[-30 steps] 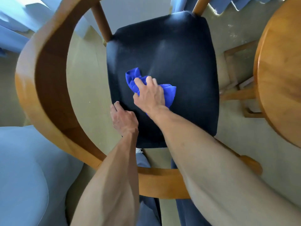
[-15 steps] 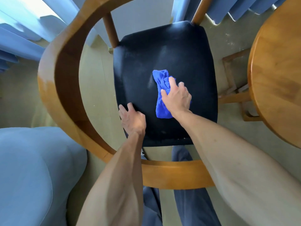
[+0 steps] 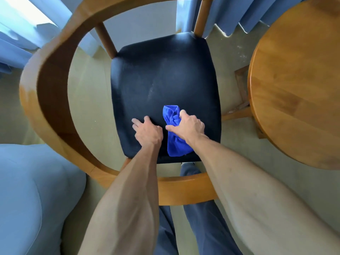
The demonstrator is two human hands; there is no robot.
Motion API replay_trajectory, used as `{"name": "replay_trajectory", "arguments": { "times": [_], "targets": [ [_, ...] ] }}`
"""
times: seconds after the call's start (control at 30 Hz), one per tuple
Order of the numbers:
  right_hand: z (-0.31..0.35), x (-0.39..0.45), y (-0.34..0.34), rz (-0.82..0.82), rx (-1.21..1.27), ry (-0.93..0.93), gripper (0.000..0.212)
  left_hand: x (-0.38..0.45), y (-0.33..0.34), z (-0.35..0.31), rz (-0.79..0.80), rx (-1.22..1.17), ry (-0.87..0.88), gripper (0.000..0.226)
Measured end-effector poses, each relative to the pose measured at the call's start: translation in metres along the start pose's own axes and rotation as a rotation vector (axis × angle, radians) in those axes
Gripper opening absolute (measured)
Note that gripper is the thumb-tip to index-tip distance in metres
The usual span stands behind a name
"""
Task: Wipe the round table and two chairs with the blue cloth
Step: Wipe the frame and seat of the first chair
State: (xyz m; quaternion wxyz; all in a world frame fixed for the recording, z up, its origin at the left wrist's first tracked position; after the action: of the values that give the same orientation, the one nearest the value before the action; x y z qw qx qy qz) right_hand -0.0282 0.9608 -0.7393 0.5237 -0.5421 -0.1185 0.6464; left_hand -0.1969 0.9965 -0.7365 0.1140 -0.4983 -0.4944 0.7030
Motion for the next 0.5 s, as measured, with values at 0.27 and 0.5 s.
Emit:
{"name": "replay_trajectory", "arguments": {
  "times": [0.27,0.5],
  "targets": [
    [-0.010,-0.028,-0.047,-0.305,-0.122,0.023,0.028,-0.041,-0.006,-0.006,0.004,0.050,0.130,0.038],
    [-0.007,-0.098,-0.043,-0.433,-0.088,0.096,0.025,-0.077,-0.046,0.021,-0.092,-0.019,0.318,0.031]
  ]
}}
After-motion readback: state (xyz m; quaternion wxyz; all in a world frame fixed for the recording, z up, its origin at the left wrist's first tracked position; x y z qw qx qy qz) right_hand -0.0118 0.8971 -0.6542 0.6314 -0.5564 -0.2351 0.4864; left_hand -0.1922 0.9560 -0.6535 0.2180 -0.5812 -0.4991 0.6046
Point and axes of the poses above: each hand's wrist, its own x-axis towards the middle knuckle, its own y-axis out of the palm, z = x × y, the point moved 7 cm from there along x, towards the middle knuckle, and after that the axes turned 15 degrees about -y, right-handed, at the moved point
